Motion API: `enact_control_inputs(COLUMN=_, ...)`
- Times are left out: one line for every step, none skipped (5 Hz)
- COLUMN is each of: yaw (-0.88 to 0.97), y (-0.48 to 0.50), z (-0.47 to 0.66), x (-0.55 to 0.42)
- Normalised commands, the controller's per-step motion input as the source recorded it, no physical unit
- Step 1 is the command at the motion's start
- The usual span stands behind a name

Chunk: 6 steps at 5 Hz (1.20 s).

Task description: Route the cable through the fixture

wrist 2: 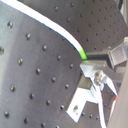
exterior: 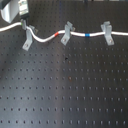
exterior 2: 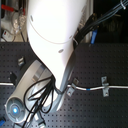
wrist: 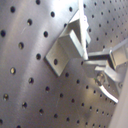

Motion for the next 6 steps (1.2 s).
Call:
enact_control_inputs(yaw=-0.32, y=0.048, z=0.12, x=-0.128)
enact_control_inputs(yaw=-0.34, y=0.049, z=0.17, x=-0.167)
enact_control_inputs(yaw=-0.30, y=0.080, z=0.12, x=-0.152)
enact_control_inputs(yaw=-0.19, y=0.235, z=0.18, x=-0.011)
enact_control_inputs(yaw=-0.14, y=0.268, z=0.24, x=0.013)
enact_control_inputs(yaw=-0.13, y=0.239, z=0.28, x=-0.034)
